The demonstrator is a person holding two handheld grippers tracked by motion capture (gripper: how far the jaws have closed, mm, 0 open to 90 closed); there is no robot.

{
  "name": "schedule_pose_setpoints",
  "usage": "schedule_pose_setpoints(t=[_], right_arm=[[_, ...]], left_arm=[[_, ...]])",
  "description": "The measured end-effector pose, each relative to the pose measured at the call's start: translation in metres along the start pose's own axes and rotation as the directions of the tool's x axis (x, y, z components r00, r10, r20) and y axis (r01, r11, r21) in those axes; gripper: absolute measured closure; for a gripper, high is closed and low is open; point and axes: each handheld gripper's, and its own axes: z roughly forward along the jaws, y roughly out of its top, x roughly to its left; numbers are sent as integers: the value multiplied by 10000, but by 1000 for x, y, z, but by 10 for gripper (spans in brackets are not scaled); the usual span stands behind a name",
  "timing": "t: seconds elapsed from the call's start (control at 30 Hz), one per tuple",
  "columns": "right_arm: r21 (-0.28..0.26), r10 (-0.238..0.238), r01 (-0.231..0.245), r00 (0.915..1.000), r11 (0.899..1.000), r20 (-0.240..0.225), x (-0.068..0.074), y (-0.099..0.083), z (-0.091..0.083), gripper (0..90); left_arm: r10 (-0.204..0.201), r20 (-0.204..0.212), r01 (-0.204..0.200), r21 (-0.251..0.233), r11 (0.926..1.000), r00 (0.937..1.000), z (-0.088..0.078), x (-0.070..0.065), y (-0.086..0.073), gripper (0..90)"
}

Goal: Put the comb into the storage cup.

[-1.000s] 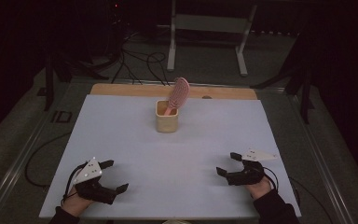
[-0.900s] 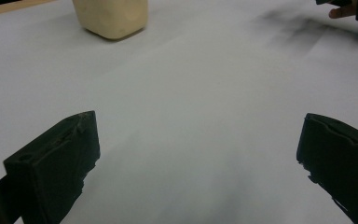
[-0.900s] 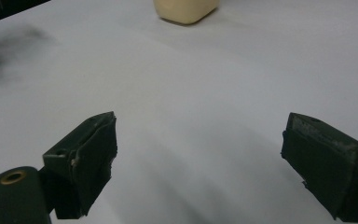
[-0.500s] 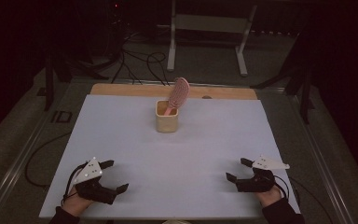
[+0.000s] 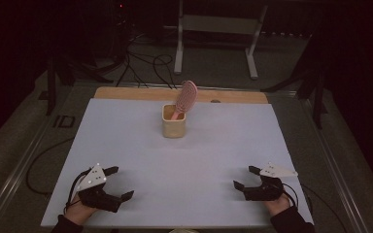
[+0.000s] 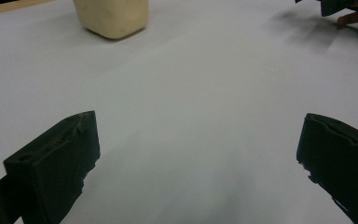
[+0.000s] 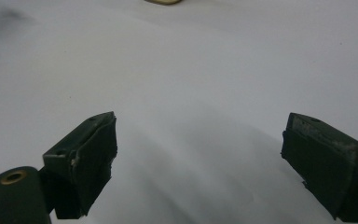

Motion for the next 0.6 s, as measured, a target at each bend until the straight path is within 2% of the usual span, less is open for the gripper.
schedule_pose_setpoints(t=[0.6], right_arm=[[92,-95,95,10000,9999,-6,2,0,1,103]], left_arm=[[1,-41,-1,24,10000,10000,-1,1,-1,1]])
